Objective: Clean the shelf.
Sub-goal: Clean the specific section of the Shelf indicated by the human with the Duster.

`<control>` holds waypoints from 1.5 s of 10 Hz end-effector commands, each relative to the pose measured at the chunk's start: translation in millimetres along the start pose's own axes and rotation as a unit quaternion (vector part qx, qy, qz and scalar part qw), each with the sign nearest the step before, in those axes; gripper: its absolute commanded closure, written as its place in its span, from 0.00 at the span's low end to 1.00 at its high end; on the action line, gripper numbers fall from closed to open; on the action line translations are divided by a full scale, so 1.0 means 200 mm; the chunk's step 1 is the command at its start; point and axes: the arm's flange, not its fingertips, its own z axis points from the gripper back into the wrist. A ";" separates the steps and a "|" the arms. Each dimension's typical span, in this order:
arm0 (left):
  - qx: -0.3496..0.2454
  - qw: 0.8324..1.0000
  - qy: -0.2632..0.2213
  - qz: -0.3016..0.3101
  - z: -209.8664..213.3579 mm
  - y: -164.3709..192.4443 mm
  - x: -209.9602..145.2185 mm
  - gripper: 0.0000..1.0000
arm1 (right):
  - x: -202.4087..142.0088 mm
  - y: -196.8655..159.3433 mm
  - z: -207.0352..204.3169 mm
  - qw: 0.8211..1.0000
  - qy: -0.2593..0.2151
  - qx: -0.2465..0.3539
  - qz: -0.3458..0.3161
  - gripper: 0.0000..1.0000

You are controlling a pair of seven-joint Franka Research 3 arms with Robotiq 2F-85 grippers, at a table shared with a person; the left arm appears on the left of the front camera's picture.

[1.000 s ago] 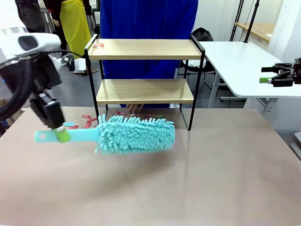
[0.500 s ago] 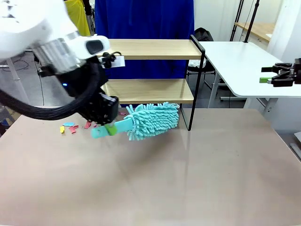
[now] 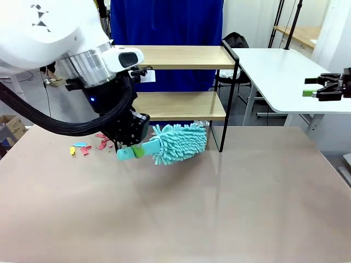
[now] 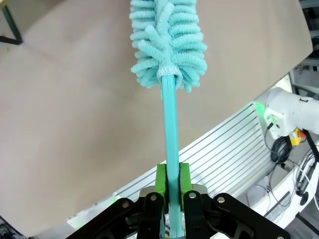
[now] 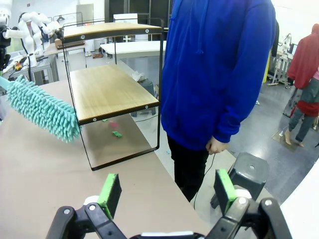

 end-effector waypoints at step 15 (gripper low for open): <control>0.134 0.961 -0.177 0.162 -0.89 -0.48 0.68 0.87 | 0.02 0.00 -0.01 1.000 -0.001 0.000 0.002 0.00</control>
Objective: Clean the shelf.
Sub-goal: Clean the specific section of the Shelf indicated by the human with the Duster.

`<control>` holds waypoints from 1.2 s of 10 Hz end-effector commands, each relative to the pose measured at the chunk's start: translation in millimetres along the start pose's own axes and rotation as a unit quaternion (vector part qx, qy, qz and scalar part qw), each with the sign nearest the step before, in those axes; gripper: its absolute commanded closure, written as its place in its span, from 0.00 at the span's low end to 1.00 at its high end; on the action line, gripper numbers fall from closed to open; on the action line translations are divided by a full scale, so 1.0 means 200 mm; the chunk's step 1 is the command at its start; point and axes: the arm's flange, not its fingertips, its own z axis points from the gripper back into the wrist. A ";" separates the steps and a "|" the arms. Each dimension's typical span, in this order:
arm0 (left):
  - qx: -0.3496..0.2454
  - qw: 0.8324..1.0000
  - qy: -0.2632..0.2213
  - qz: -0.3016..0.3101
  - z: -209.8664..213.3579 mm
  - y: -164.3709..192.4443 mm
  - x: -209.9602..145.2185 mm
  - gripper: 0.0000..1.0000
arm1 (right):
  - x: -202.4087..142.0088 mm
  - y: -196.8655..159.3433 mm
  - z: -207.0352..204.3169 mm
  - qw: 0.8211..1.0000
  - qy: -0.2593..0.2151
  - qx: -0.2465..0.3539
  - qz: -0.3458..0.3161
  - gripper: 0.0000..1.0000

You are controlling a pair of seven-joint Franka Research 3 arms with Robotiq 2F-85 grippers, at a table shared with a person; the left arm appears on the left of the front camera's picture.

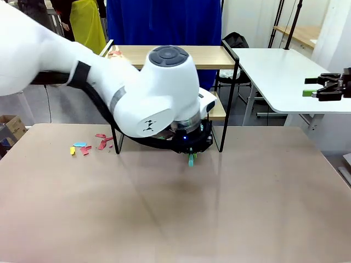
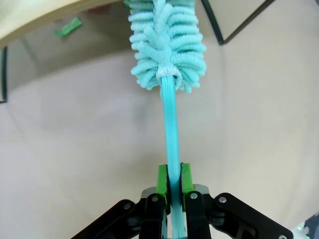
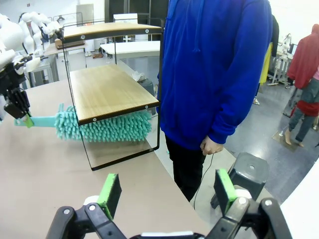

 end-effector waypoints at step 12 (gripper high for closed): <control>0.113 0.982 0.105 0.108 -0.17 0.48 -0.09 0.87 | 0.01 0.01 -0.01 1.000 -0.001 0.001 0.002 0.00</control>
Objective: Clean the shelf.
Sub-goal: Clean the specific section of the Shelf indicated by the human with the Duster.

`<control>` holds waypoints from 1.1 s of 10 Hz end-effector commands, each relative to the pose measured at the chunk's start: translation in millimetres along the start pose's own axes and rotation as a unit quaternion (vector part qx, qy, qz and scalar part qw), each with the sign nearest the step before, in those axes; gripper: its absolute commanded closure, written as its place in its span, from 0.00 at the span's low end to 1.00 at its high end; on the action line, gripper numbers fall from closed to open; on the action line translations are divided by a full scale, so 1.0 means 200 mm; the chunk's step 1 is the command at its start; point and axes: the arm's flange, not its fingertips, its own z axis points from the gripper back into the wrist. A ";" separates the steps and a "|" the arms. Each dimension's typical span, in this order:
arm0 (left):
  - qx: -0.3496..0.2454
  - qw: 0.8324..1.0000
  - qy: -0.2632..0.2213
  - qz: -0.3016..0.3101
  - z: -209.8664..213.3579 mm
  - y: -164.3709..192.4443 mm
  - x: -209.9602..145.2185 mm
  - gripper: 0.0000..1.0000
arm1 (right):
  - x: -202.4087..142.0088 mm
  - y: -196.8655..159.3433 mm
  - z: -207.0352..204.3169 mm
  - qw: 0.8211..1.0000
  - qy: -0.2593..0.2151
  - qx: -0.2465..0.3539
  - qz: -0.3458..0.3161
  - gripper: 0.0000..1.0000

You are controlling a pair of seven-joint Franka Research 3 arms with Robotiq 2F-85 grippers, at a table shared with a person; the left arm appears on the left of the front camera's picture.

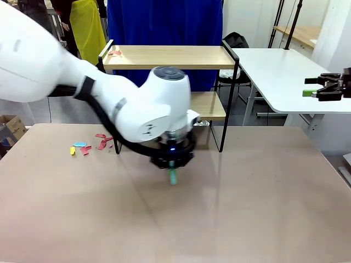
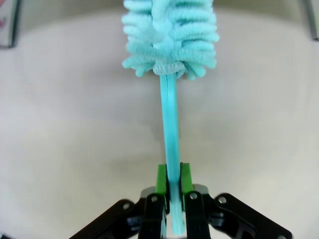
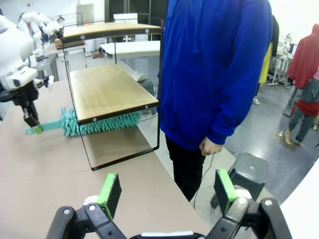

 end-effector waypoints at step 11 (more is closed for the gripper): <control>-0.014 0.999 -0.045 0.016 0.27 0.60 -0.16 0.87 | 0.02 0.00 0.00 1.000 -0.001 0.000 0.002 0.00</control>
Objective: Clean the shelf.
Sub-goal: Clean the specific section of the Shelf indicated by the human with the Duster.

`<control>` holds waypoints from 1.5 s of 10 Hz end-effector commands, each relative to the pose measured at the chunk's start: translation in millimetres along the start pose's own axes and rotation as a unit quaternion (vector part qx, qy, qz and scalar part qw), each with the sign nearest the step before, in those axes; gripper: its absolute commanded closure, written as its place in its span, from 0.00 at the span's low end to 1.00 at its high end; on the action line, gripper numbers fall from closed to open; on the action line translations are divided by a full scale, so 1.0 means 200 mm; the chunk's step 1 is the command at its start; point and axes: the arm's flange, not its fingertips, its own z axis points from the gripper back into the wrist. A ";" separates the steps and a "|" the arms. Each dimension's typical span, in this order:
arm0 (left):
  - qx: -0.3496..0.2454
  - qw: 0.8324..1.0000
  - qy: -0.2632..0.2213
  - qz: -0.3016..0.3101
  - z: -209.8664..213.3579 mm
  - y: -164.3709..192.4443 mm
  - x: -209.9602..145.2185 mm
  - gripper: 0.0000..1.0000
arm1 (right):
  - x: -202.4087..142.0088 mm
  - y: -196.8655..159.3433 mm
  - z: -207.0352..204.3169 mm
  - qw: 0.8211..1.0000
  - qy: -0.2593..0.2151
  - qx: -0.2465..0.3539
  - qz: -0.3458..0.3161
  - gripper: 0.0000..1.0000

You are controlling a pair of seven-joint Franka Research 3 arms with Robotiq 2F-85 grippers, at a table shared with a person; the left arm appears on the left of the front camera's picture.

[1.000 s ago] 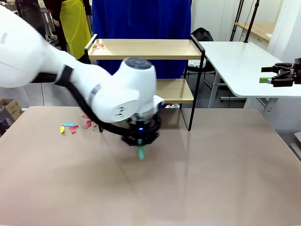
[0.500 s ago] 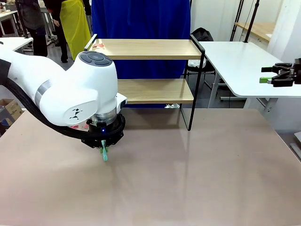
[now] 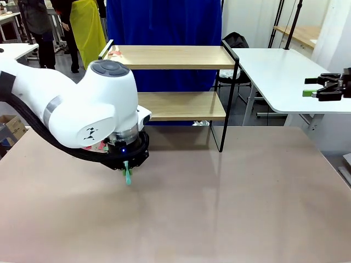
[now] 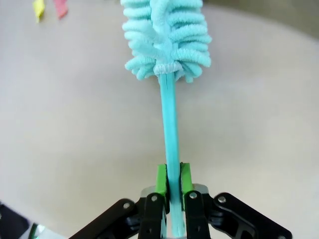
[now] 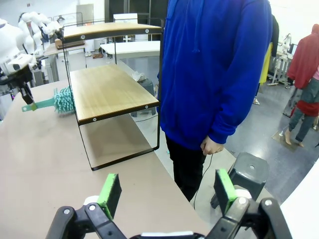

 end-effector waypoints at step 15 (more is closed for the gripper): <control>-0.045 0.854 0.147 -0.497 1.15 0.80 -0.31 0.87 | 0.02 0.00 -0.01 1.000 -0.001 0.000 0.002 0.00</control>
